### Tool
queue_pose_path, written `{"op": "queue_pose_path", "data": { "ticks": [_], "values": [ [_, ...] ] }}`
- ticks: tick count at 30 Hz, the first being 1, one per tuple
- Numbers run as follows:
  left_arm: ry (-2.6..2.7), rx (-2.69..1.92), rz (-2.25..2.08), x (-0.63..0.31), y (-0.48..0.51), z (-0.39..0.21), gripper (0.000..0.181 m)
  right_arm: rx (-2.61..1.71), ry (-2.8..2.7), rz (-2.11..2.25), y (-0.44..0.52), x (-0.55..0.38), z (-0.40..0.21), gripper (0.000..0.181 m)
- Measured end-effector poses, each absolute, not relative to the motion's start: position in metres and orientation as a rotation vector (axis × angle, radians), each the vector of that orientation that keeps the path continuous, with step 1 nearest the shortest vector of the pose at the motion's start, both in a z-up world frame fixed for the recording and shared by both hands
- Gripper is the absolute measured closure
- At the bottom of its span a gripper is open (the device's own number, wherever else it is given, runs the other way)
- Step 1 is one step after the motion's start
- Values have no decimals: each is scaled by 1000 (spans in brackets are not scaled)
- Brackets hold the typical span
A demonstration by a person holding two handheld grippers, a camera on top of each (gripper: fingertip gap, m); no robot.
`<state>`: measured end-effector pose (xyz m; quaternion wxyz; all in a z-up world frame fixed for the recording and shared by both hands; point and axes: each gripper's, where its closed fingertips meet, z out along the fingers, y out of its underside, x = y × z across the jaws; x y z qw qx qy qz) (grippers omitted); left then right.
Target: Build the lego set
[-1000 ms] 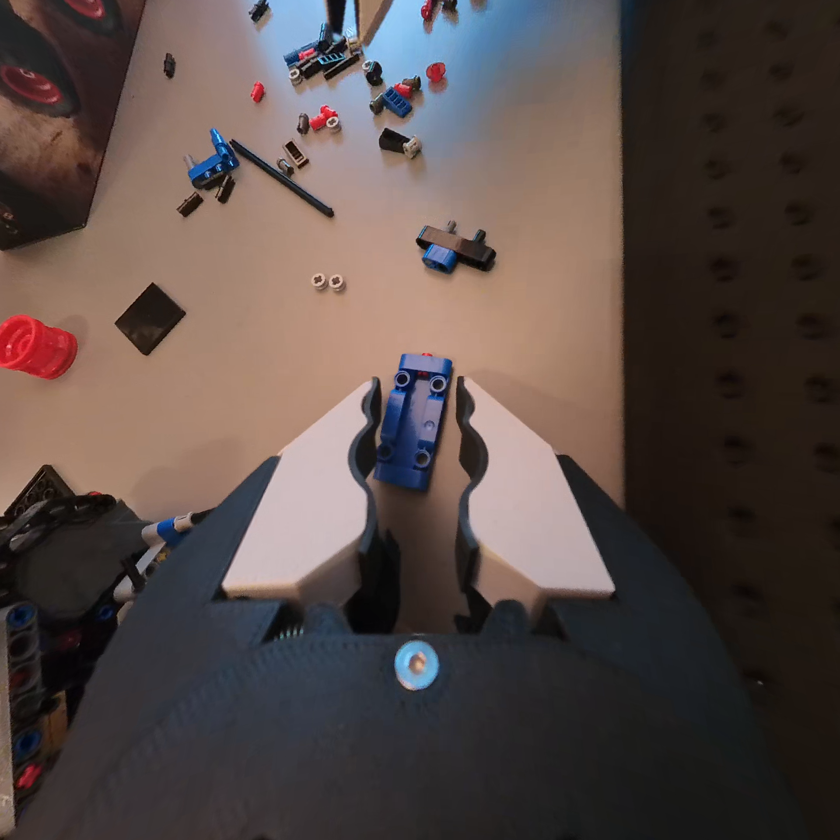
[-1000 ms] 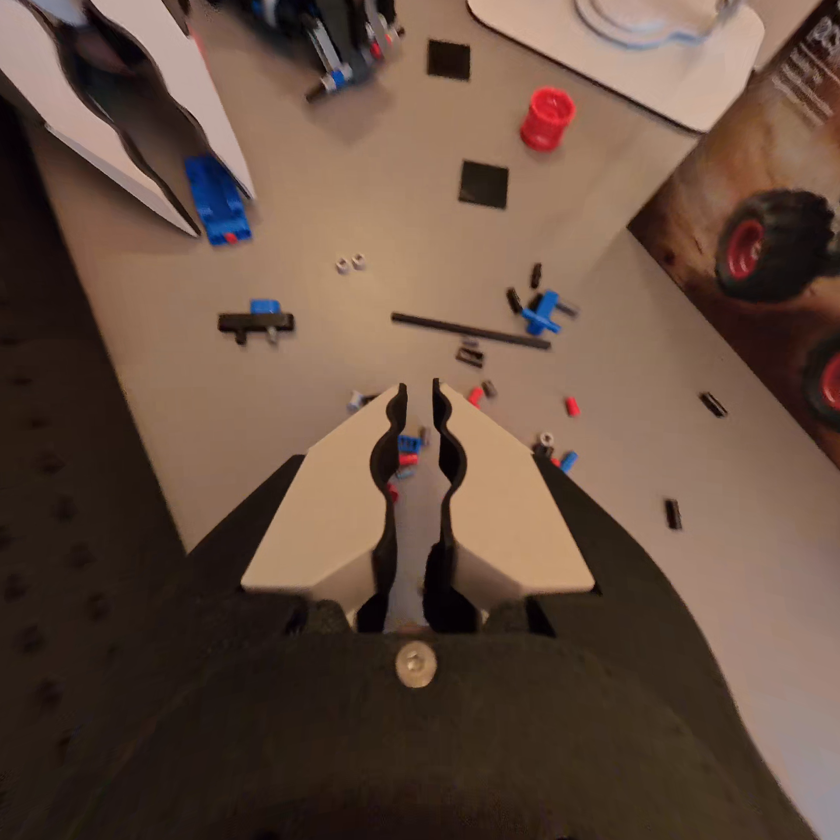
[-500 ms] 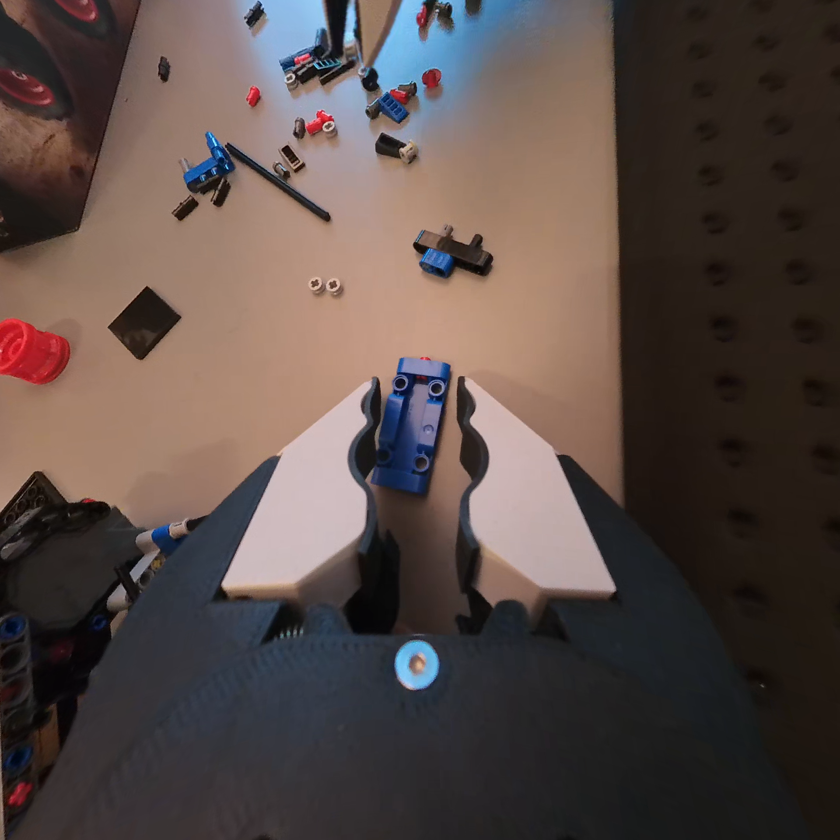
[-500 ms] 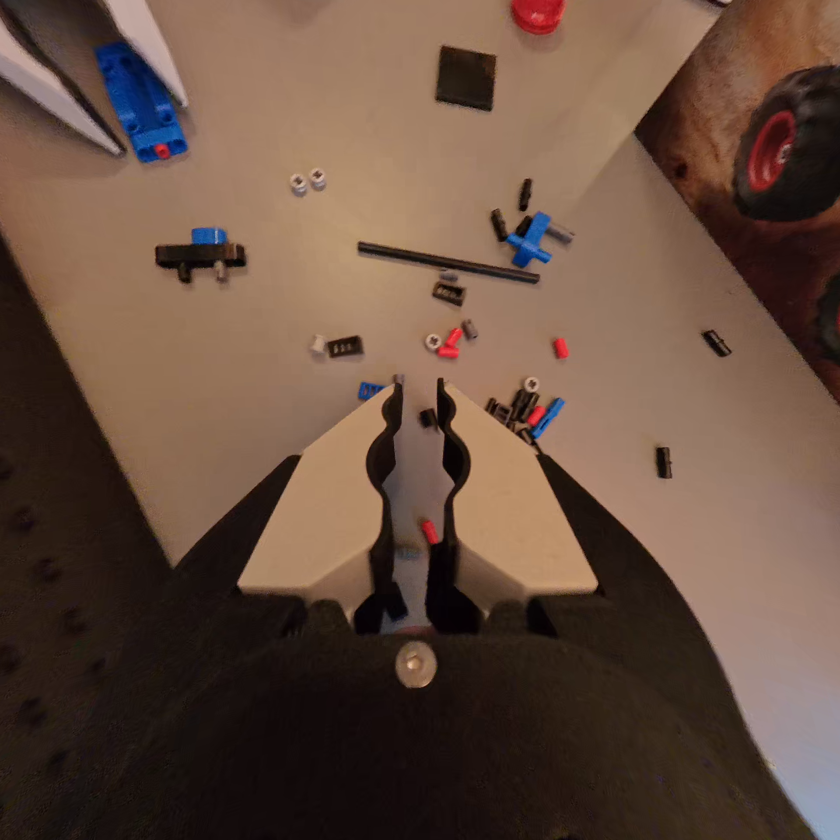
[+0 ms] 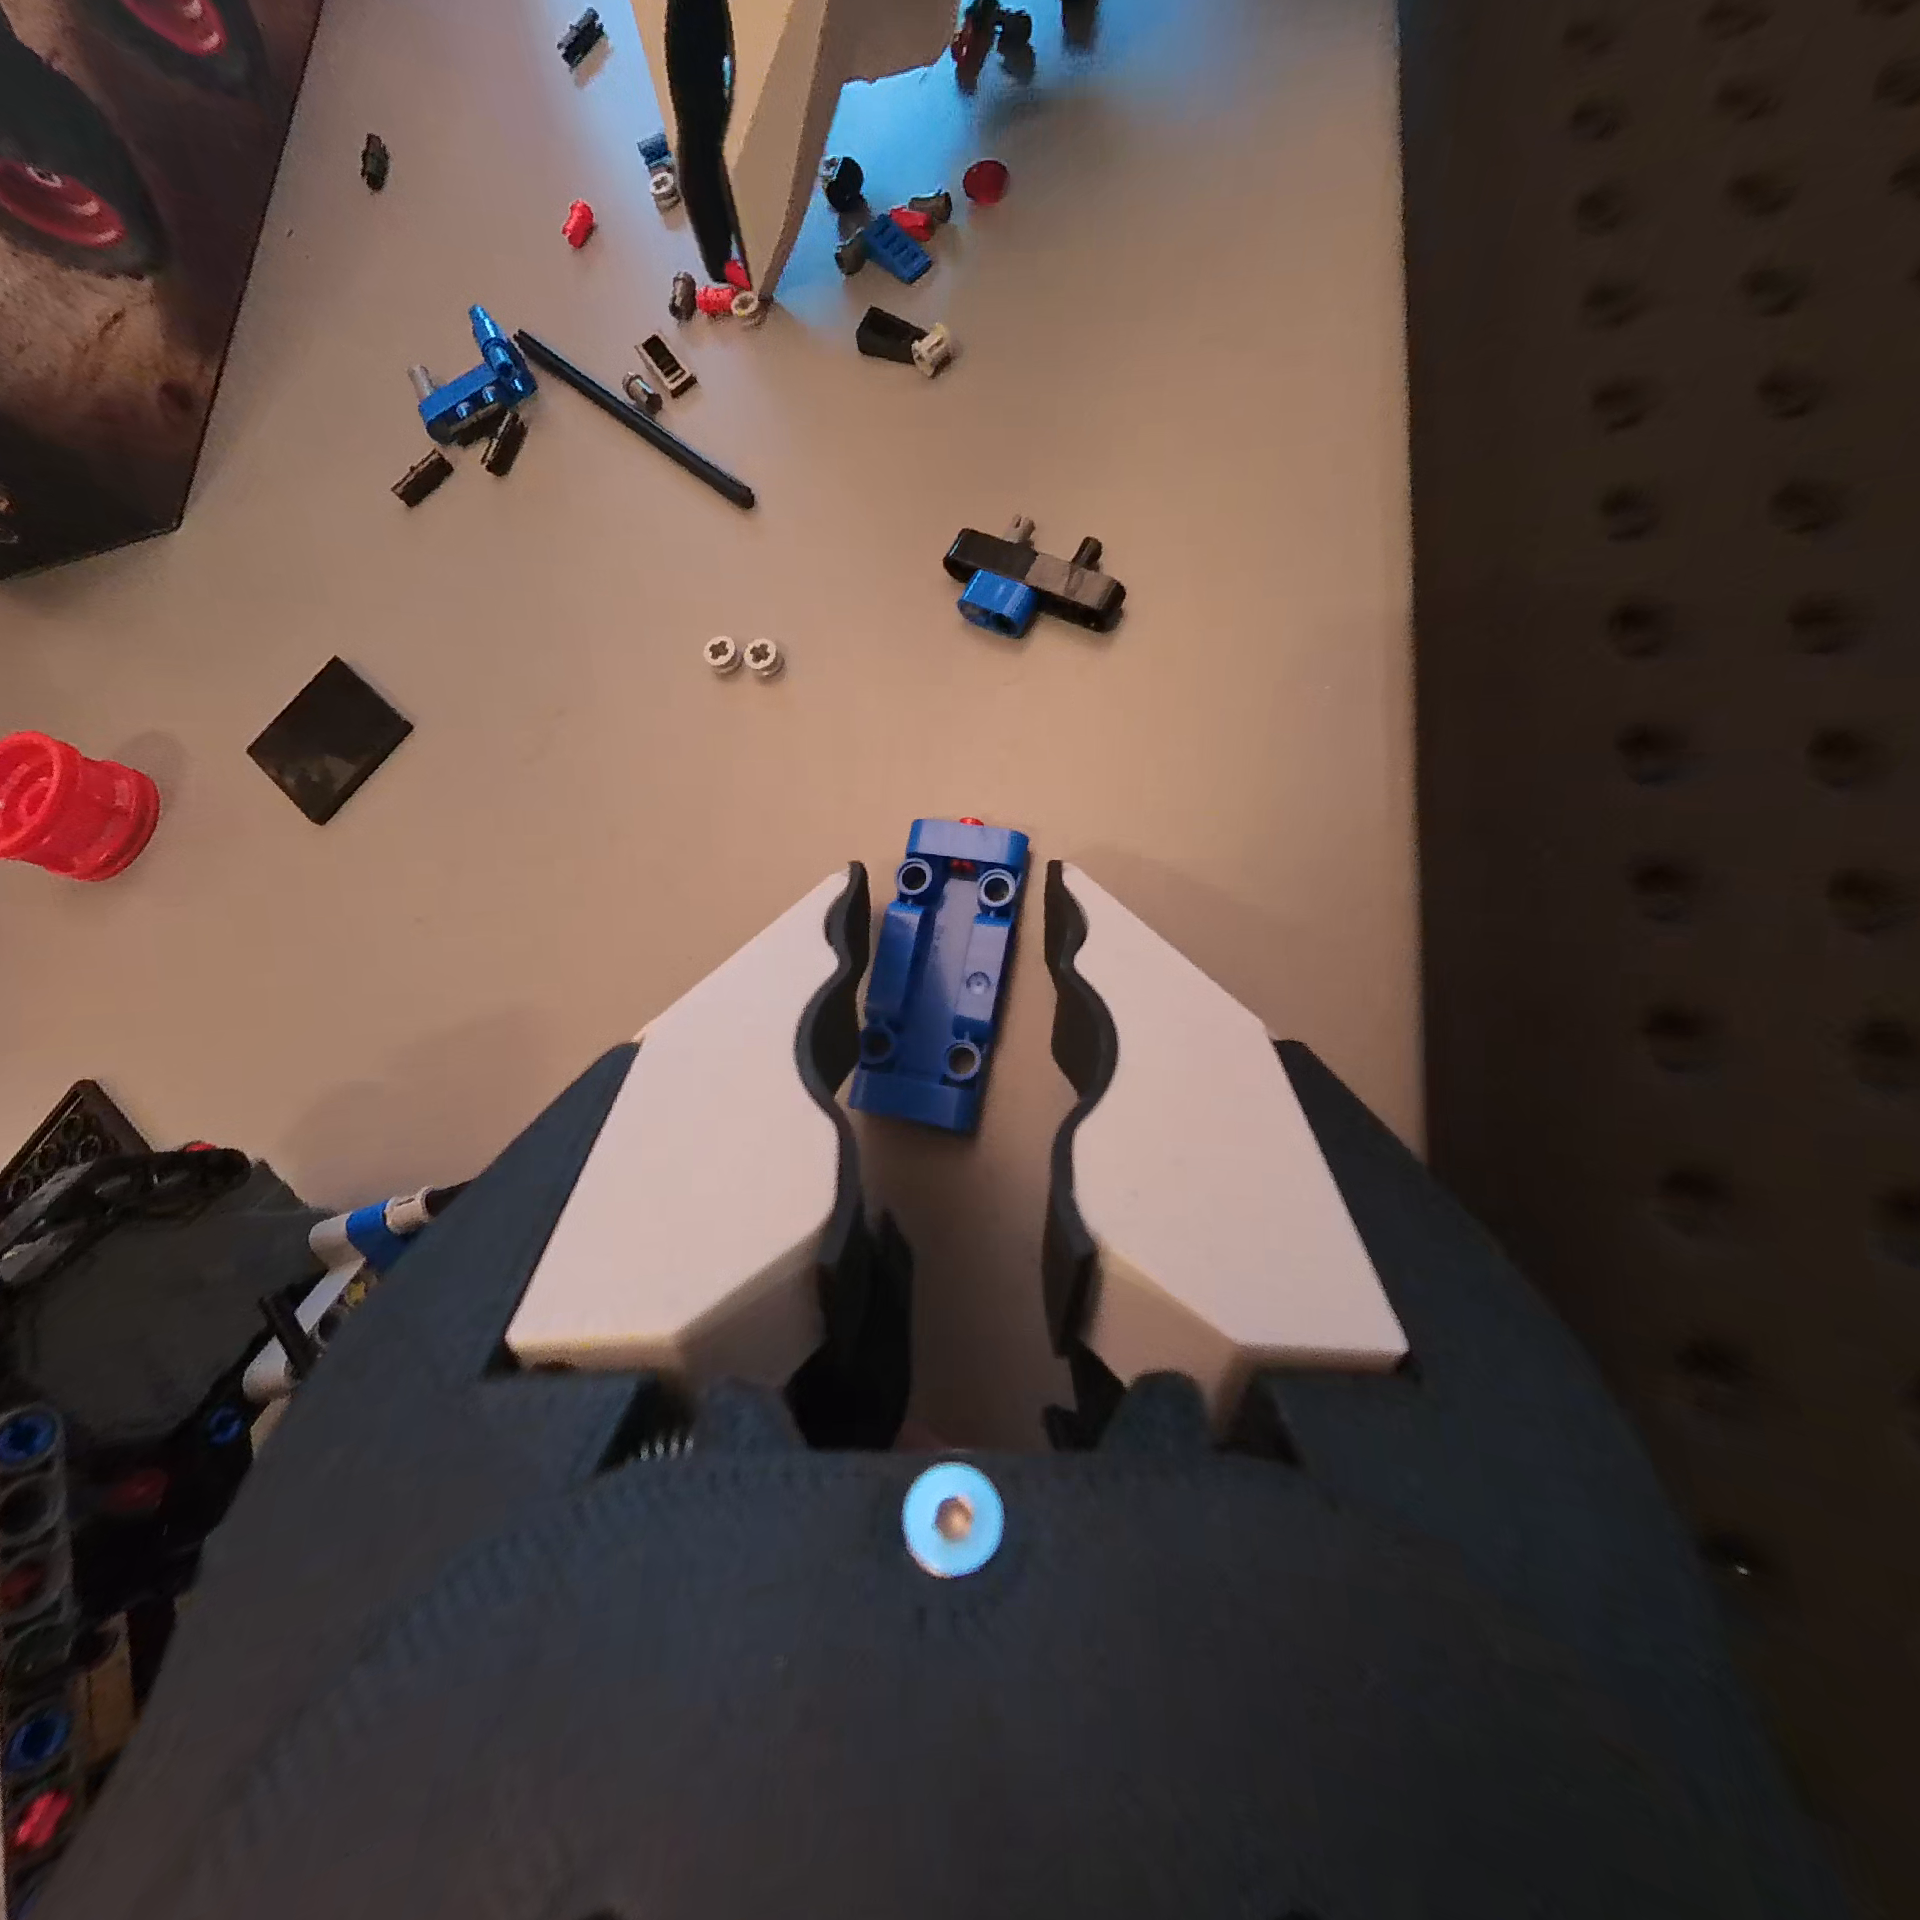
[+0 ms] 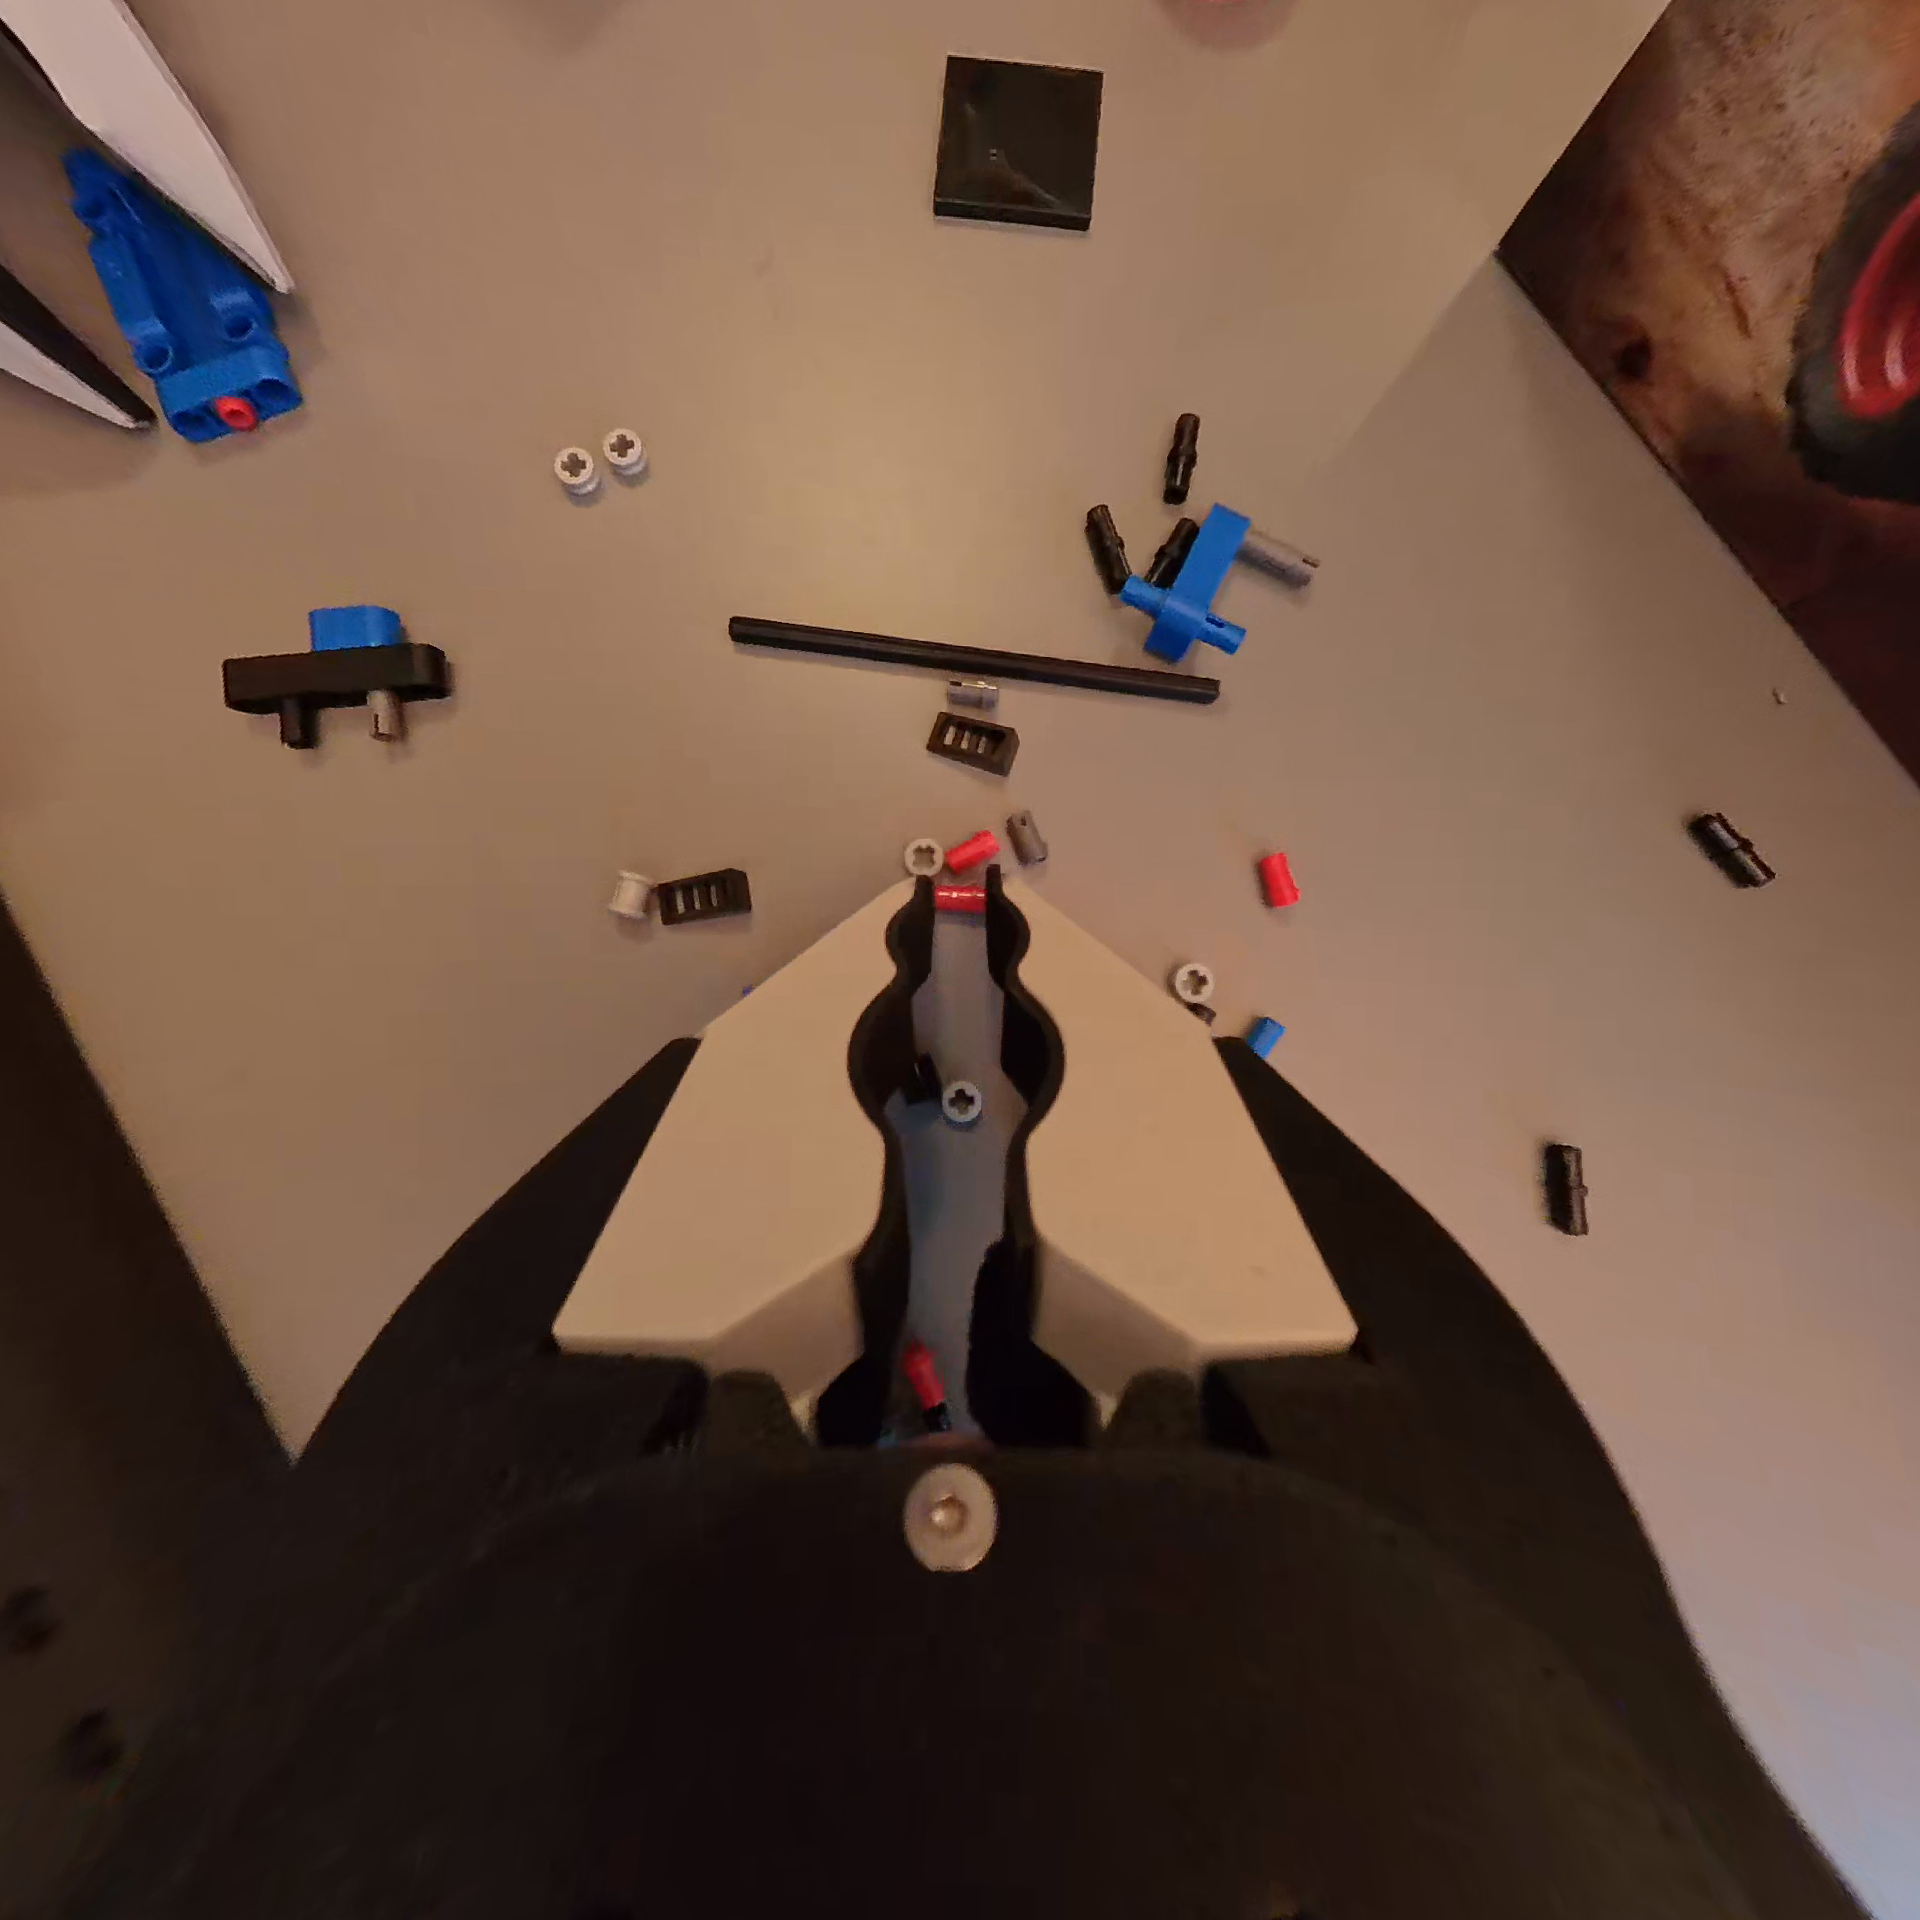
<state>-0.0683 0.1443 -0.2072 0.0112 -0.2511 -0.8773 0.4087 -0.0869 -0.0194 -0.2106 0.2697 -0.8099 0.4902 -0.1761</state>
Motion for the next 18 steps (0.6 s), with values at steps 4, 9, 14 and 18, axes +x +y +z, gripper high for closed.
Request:
{"op": "queue_pose_path", "data": {
  "ticks": [4,9,14,18],
  "values": [
    [-2744,-789,1277,-68,145,-207,147,-2177,1324,-479,-20,-89,-208,173],
    [-2767,-792,1253,-64,147,-207,153,-2105,1189,-405,31,-91,-180,173],
    [-2784,-794,1230,-61,151,-208,157,-2152,1066,-282,110,-78,-190,174],
    [-2789,-789,1211,-61,154,-208,157,-2205,1078,-248,128,-69,-207,173]
  ]
}}
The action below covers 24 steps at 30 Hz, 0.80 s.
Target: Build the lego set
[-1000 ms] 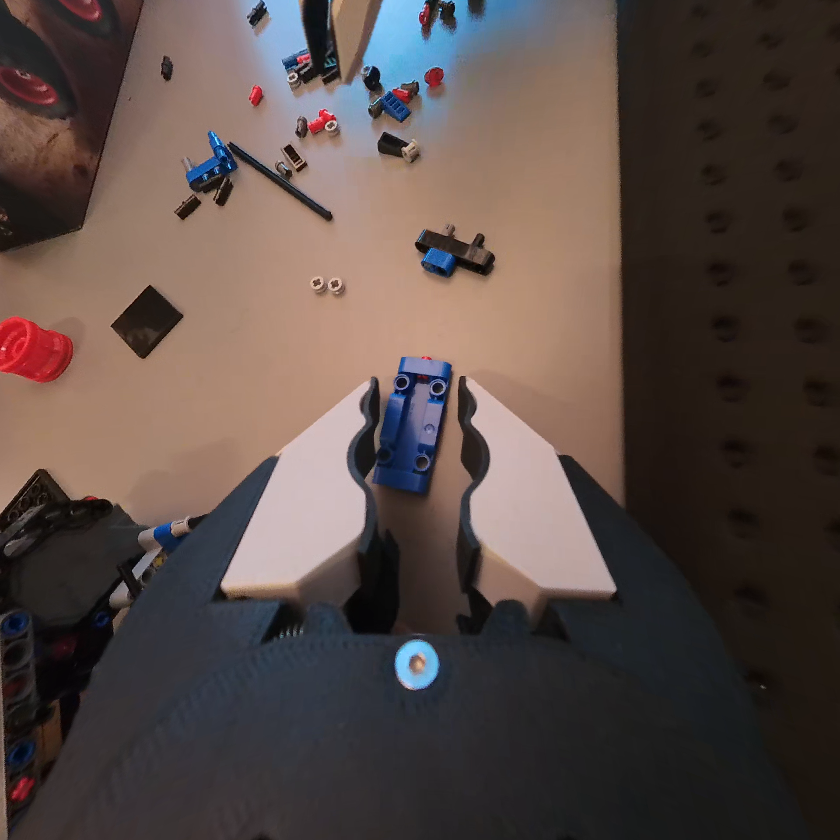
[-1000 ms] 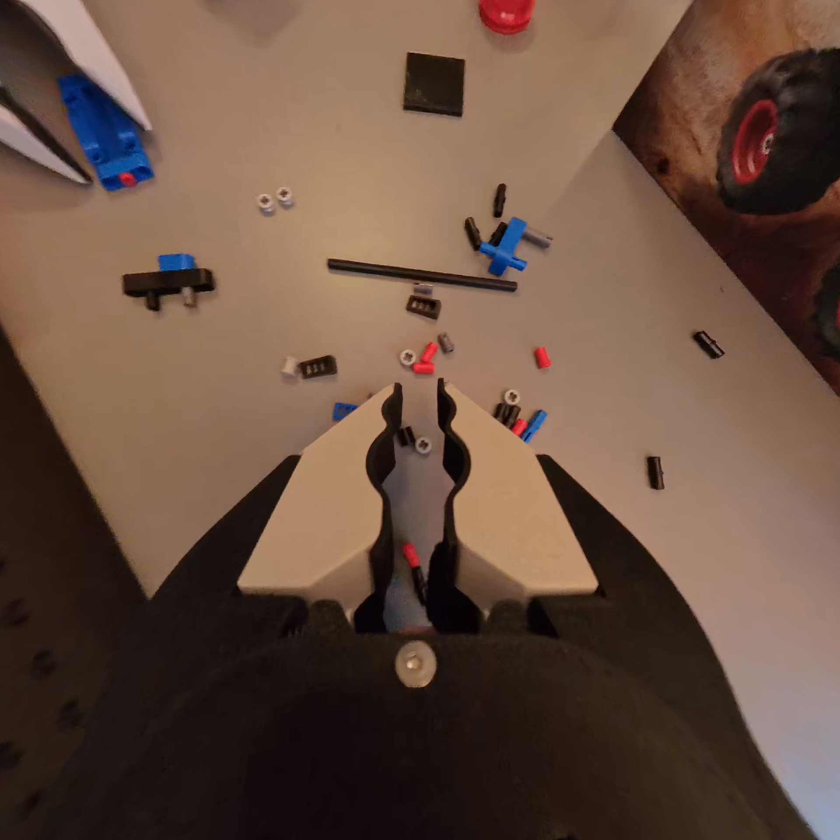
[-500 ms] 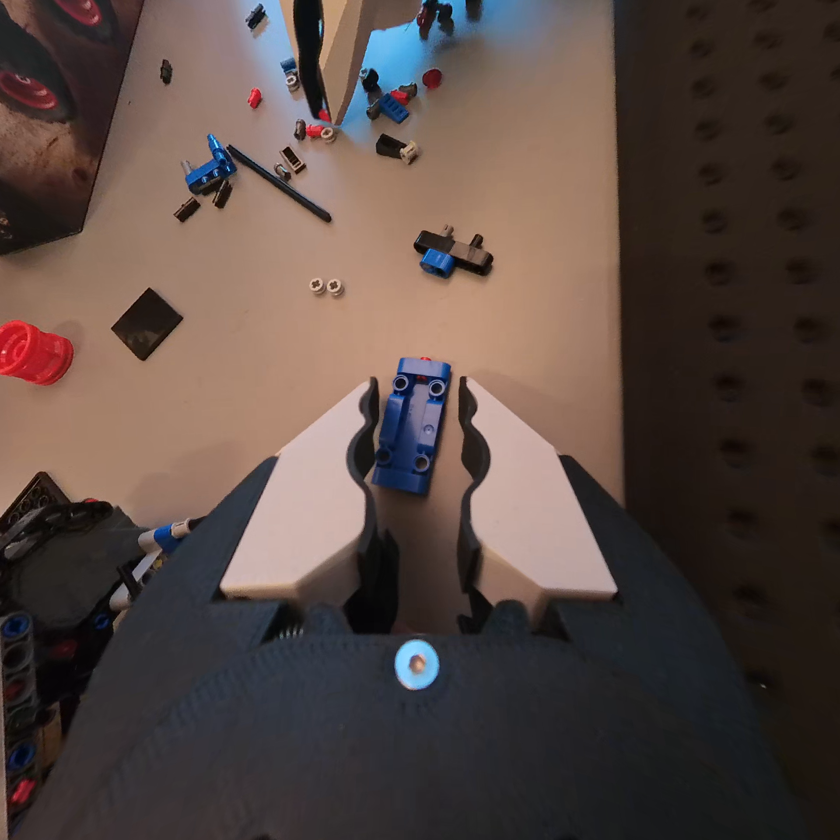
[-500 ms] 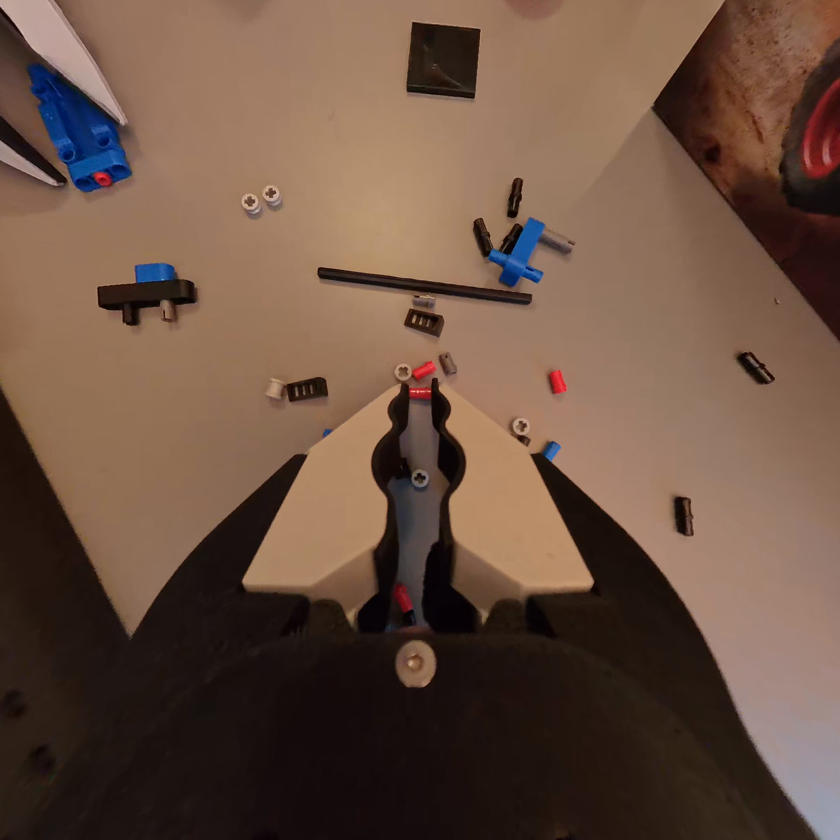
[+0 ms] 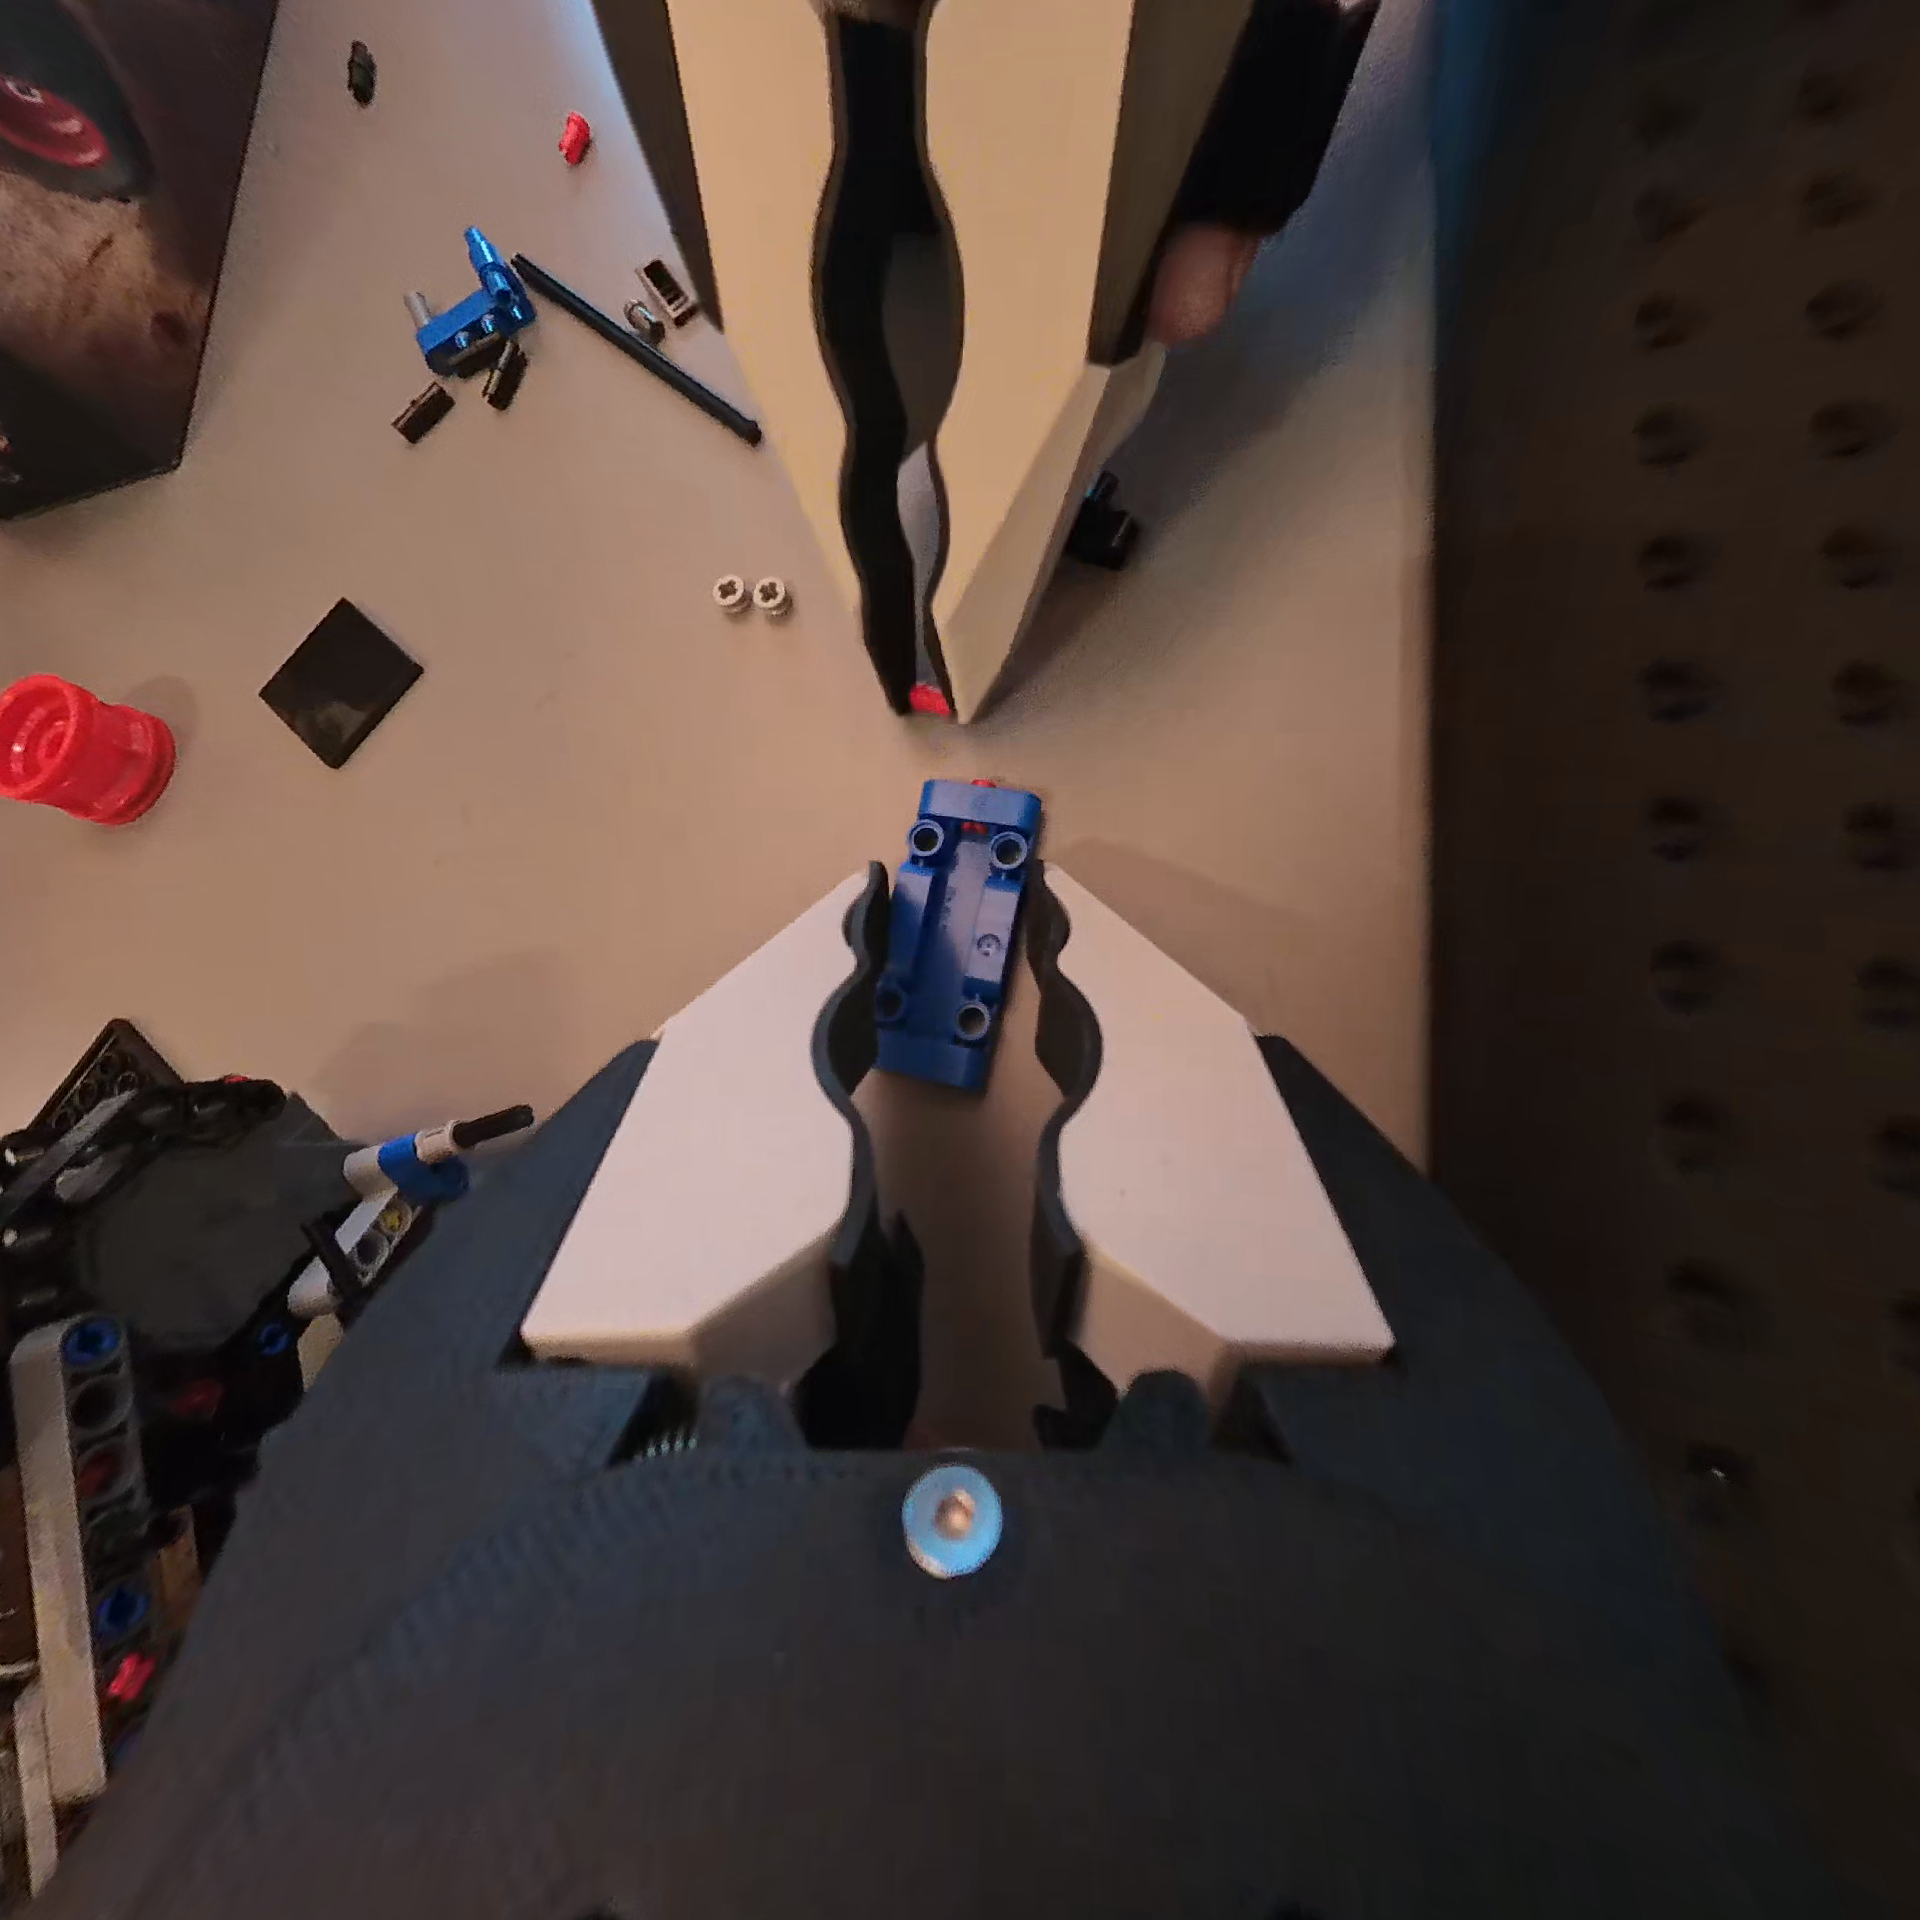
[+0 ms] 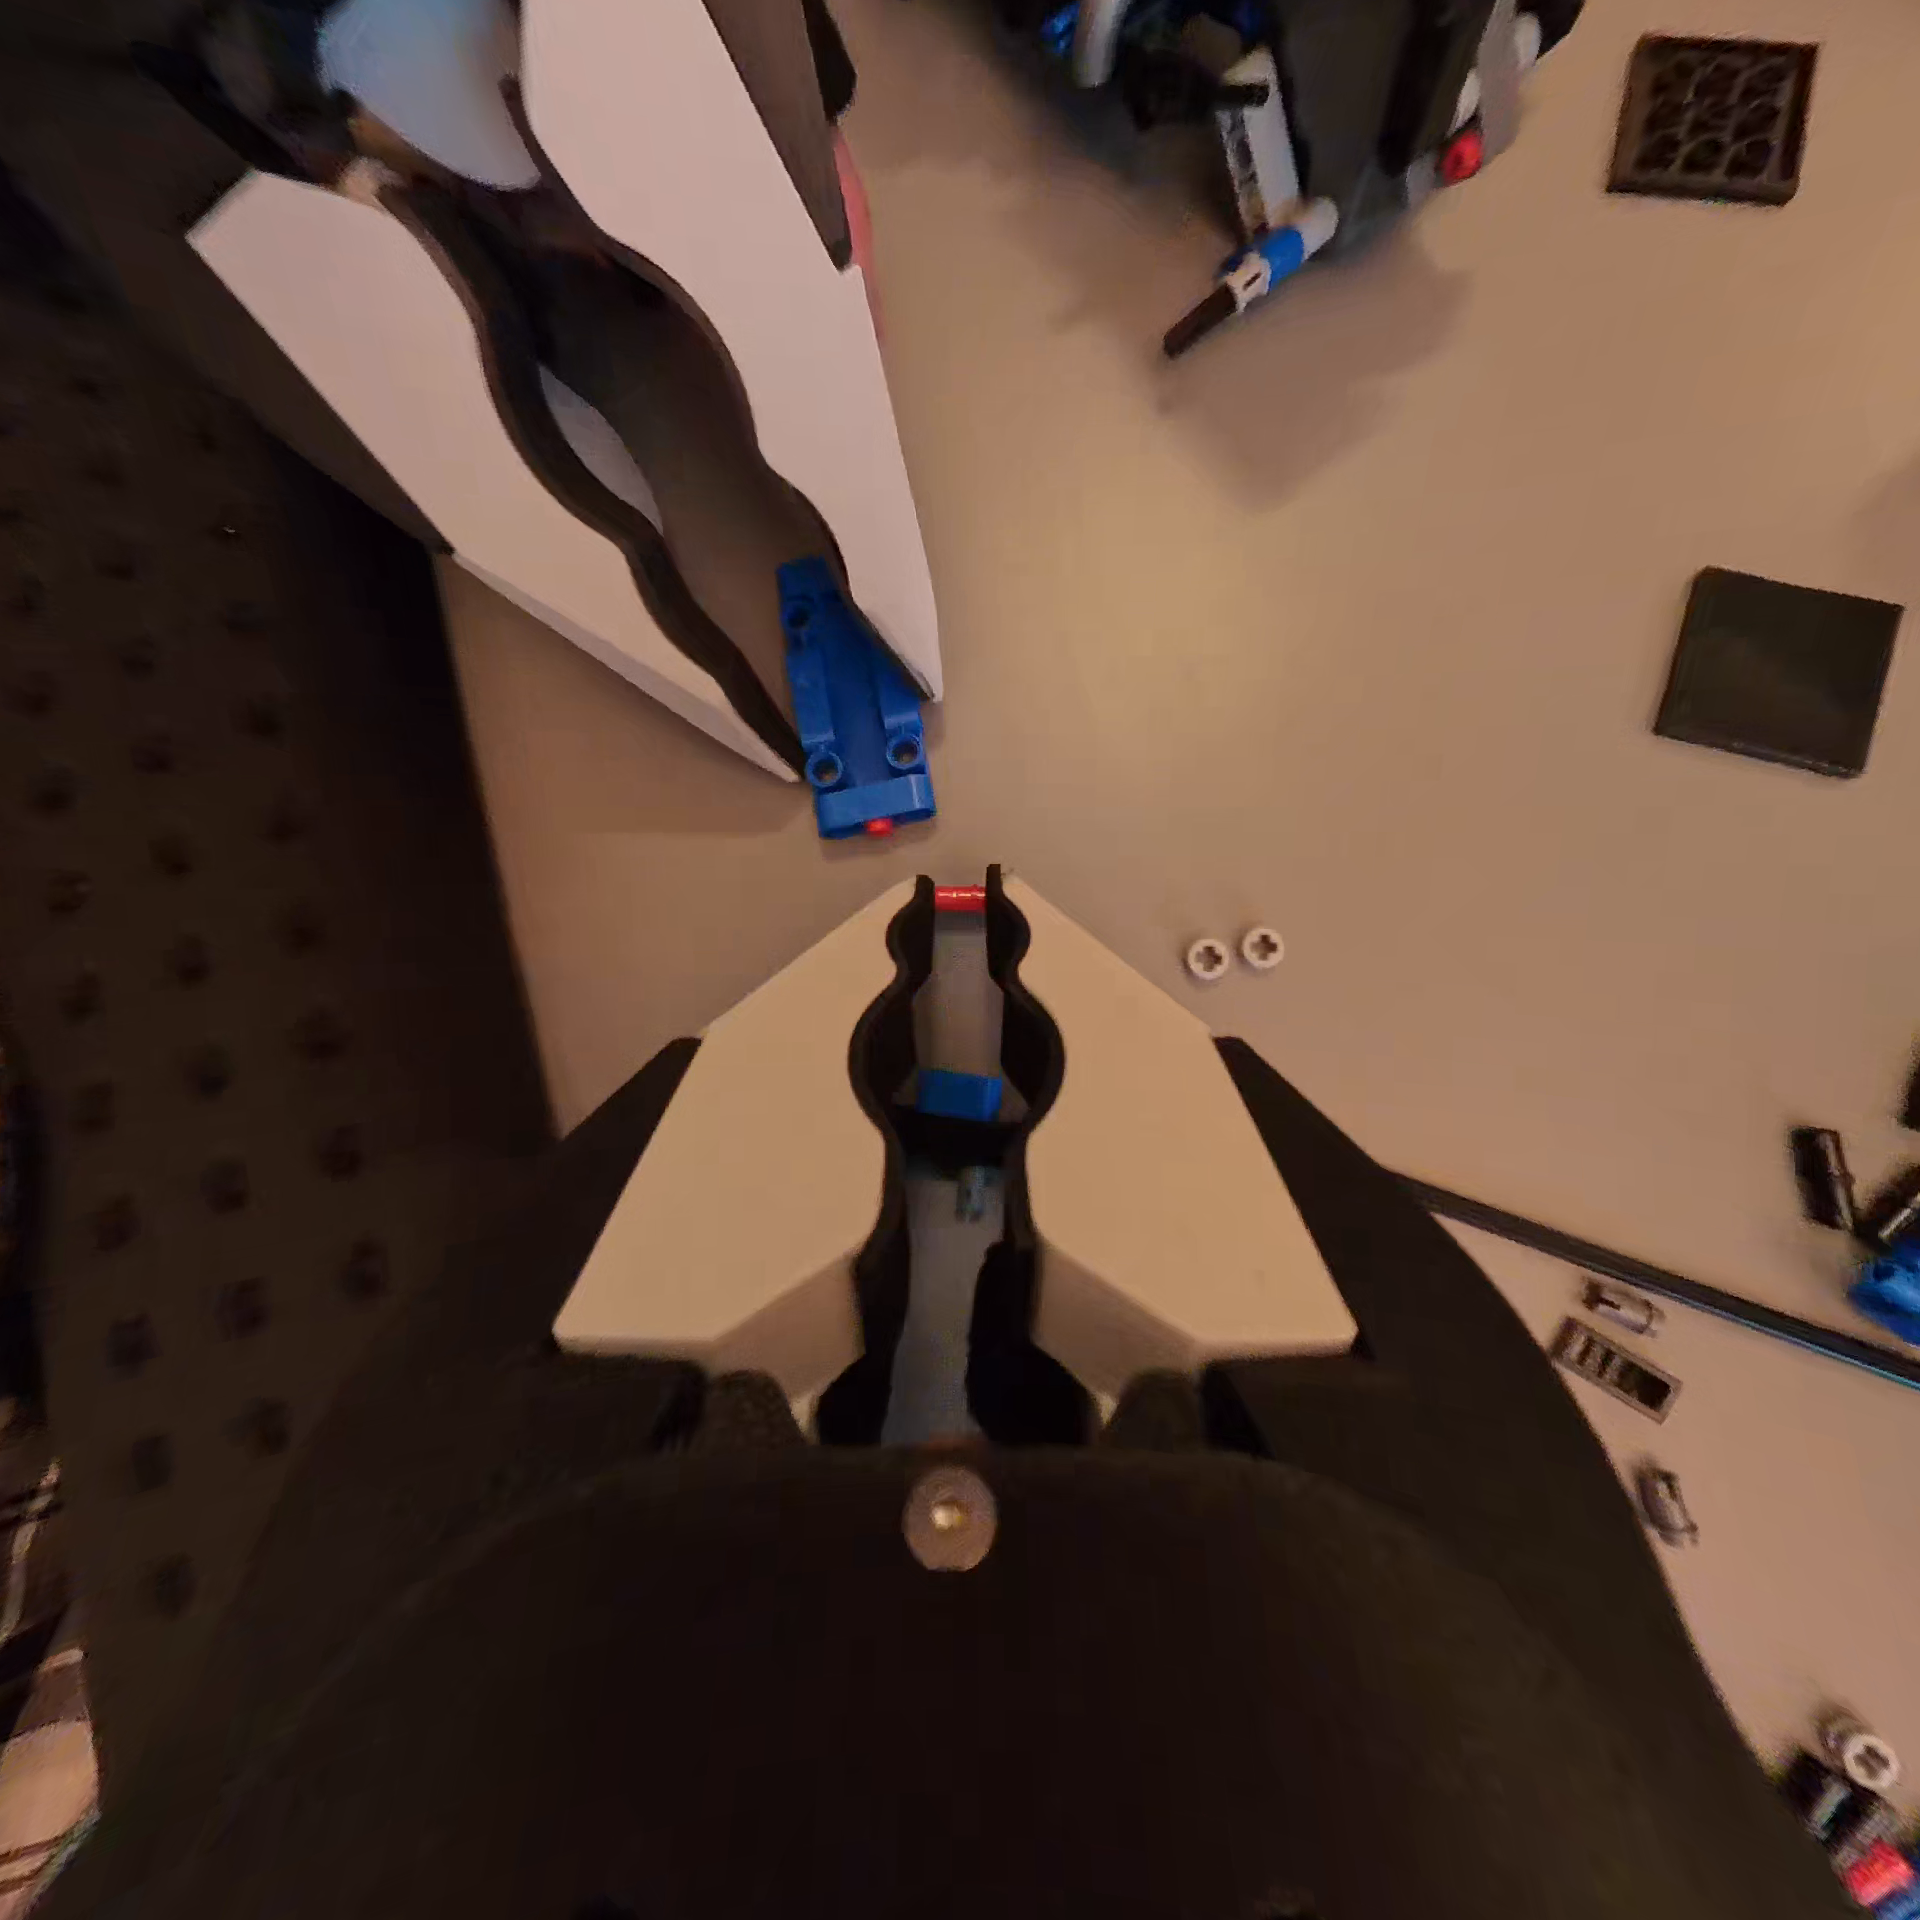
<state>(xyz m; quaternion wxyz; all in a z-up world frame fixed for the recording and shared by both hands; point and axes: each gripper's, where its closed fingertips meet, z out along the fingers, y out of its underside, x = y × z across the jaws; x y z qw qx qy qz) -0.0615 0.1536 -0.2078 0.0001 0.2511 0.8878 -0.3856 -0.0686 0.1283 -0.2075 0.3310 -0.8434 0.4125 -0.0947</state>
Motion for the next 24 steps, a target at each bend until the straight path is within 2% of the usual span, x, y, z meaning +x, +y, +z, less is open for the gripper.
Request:
{"op": "queue_pose_path", "data": {
  "ticks": [9,20,24],
  "values": [
    [2811,780,-1192,-61,157,-208,157,-2265,1003,-222,126,-76,-207,159],
    [2833,770,-1190,-61,157,-208,157,-2406,724,-281,121,-72,-205,165],
    [2841,767,-1196,-62,156,-209,157,-2466,553,-275,121,-71,-208,172]
  ]
}}
